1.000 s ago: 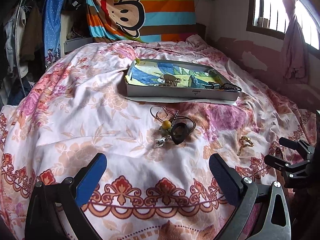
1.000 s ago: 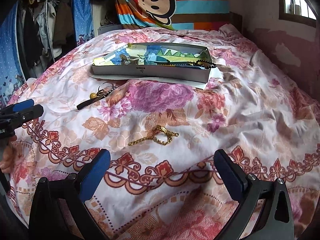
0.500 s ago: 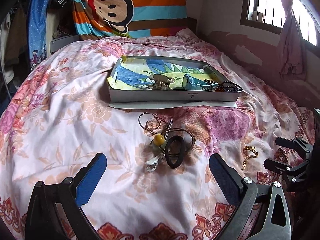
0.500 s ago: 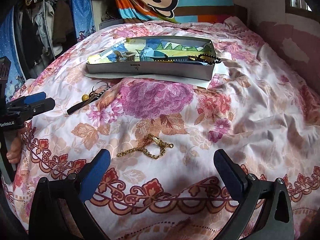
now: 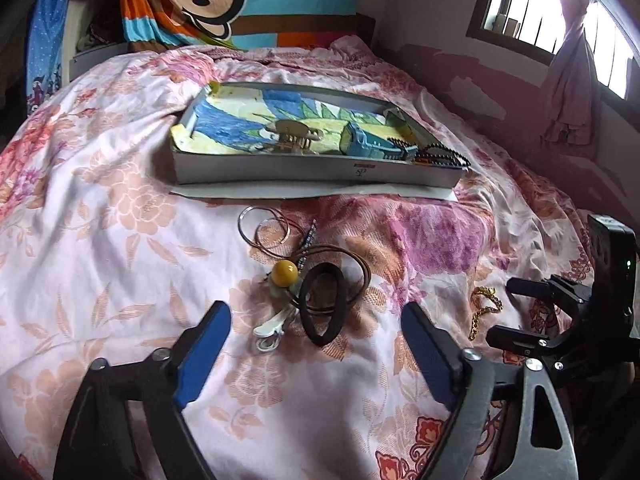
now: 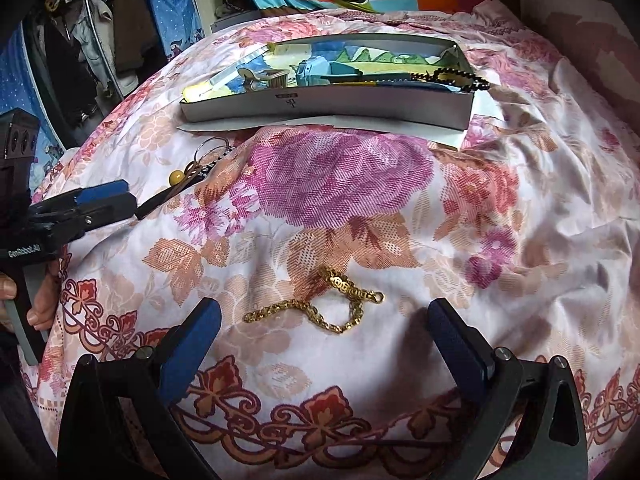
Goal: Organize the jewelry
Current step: 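Move the right tool toward the gold chain on the bed cover, then grasp the gold chain with the right tool while the left tool grasps the black cord loop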
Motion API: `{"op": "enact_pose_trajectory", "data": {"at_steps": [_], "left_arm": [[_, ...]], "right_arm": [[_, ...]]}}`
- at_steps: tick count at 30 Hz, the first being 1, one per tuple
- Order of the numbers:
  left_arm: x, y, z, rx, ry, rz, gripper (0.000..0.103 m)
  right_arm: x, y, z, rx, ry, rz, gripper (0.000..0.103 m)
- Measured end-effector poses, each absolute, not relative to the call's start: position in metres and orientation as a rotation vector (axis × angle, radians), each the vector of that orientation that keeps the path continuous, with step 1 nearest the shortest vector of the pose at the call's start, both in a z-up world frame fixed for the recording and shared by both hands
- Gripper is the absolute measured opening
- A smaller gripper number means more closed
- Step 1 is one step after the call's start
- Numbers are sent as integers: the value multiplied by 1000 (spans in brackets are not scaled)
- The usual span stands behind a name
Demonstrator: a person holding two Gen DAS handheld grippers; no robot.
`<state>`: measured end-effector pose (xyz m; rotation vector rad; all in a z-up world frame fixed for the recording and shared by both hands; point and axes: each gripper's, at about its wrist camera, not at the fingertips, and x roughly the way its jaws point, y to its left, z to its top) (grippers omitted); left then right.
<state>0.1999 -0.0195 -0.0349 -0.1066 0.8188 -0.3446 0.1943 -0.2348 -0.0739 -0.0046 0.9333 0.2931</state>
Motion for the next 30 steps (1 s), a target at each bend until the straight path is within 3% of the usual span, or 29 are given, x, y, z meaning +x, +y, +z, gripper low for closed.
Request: {"op": "enact_pose_trajectory", "data": {"at_steps": [3,7,16,24,30], "left_arm": [[203,-24,-41,-100,849,-362,65],[205,-24,-43,-101,860,-365,55],[210,-22,-48,-128,883,-366,26],[209,-21,-50,-127,888,-356,13],[204,-27,-50,-101,892,-363,10]], "right_arm": [[199,-232,-75,0,931,308,98],[206,-228,-76,2,924,319,79],[208,-228,-78,3,929,310,62],[201,-217,-80,-66,965,313,56],[197,-215,-79,-66,969,352,37]]}}
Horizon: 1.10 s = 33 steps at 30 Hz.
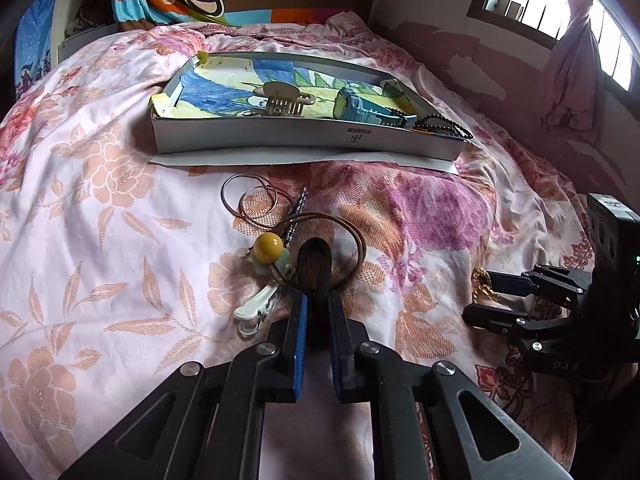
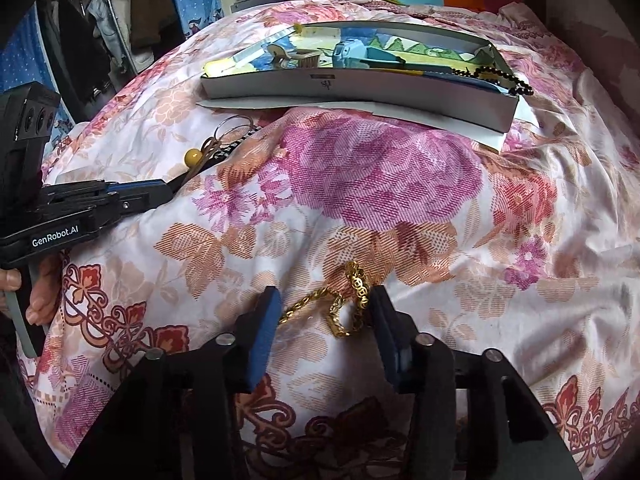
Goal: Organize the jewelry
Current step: 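Grasp the gold chain with the right tool while the left tool grasps the black cord loop, then carry the gold chain and black cord into the tray and open both tools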
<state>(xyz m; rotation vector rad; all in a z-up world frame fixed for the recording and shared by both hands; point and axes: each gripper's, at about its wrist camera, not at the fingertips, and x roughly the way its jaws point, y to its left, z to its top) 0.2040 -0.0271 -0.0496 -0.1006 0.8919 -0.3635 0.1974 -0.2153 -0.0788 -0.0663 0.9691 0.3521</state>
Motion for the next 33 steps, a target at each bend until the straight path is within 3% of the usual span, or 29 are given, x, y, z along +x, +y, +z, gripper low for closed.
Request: {"op": "enact_pose_trajectory", "data": {"at_steps": [6,24,33], "left_arm": [[195,-29,-46,-128,888,-380,9],[145,-54,-30,-196,822,-475,8],[185,-36,28,-237,639,-368,8]], "right_arm": [[198,-215,-79,-43,967,383,18],[173,-216,-44,-28,781,422,15],[187,-230,4,-2,447,350,15]]}}
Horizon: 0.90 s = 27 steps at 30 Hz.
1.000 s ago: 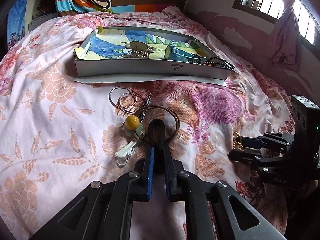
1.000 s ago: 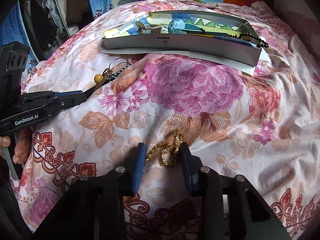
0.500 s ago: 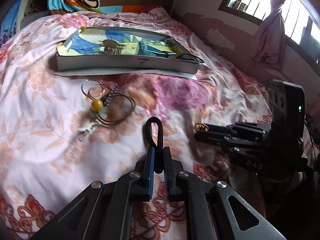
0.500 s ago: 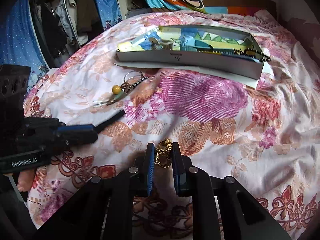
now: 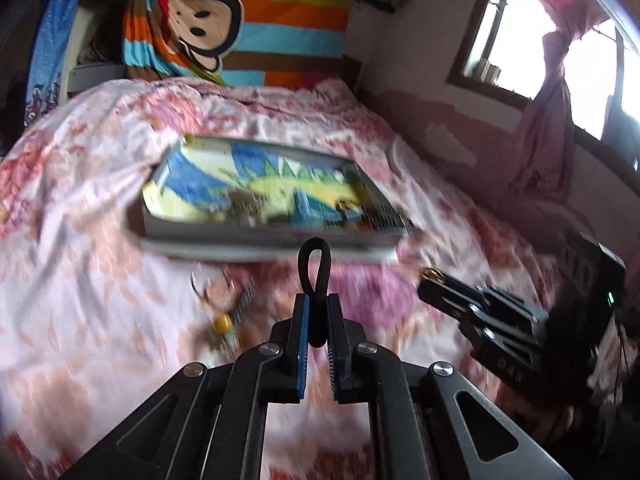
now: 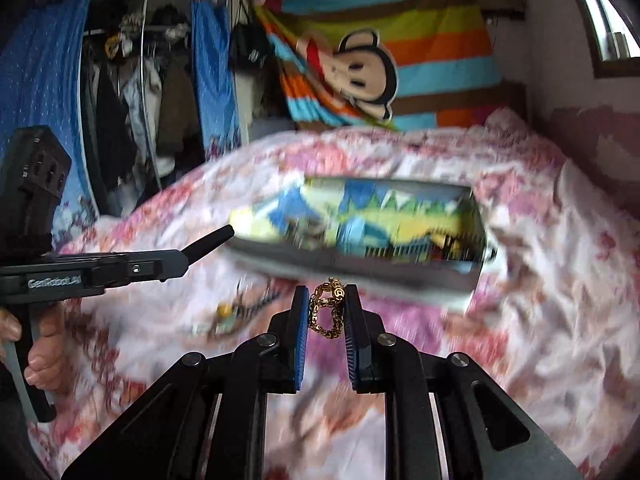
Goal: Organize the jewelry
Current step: 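Carry the gold chain and black cord into the tray and open both tools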
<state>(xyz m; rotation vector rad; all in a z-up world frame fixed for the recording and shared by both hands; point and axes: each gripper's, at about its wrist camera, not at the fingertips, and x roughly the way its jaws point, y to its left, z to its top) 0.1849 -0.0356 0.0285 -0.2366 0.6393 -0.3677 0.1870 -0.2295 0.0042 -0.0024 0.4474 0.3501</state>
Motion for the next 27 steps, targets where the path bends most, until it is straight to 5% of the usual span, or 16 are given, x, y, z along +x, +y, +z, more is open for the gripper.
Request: {"op": "enact_pose_trajectory", "data": {"at_steps": [9,27], "left_arm": [[278,-43,41,-242,594,-250,8],[349,-79,-14,-259,731,-262,9]], "right_arm": [[270,-238,22,30,401,270,15],[344,-251,-41,96,590,239,16]]}}
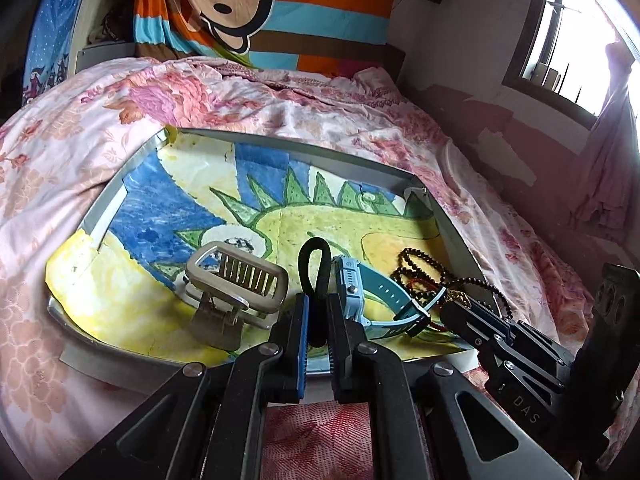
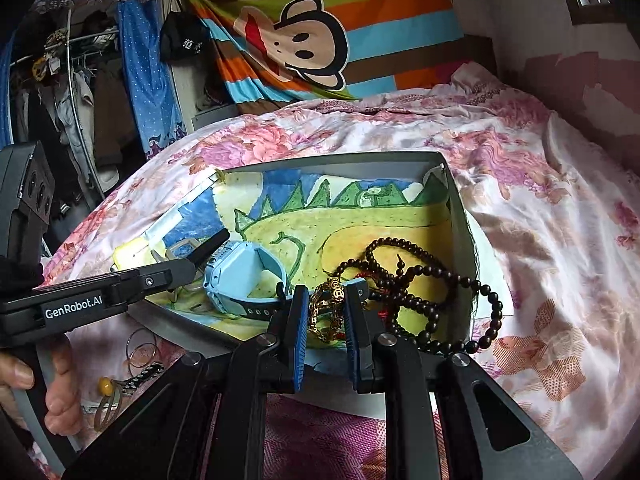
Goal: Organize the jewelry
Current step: 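Carry the gold chain and black cord into the tray and open both tools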
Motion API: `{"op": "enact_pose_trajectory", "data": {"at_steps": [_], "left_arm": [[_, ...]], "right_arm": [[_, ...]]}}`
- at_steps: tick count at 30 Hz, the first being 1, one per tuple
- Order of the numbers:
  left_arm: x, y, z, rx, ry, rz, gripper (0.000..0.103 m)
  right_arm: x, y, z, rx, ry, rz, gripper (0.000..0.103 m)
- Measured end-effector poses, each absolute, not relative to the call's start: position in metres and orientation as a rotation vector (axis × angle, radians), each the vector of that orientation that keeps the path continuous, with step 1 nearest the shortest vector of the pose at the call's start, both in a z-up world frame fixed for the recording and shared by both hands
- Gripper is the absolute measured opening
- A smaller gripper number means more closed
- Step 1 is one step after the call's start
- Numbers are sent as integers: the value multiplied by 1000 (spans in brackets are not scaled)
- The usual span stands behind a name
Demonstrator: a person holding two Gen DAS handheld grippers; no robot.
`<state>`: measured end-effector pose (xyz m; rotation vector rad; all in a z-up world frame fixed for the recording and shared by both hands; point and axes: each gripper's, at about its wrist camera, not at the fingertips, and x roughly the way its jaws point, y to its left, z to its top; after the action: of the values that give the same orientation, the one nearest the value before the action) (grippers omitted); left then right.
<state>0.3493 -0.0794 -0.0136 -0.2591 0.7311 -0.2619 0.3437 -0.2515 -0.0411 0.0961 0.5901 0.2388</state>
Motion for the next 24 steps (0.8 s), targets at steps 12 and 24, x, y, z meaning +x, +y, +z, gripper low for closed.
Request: {"op": "enact_pose_trajectory", "data": {"at_steps": [12,24], "left_arm": [[342,-70,-2,-280,752,-224,25],[270,-42,71,-312,535,-186,87]], "right_arm": [[335,-257,-29,85,569,210,41],[273,-283,43,220,384,182,80]]}}
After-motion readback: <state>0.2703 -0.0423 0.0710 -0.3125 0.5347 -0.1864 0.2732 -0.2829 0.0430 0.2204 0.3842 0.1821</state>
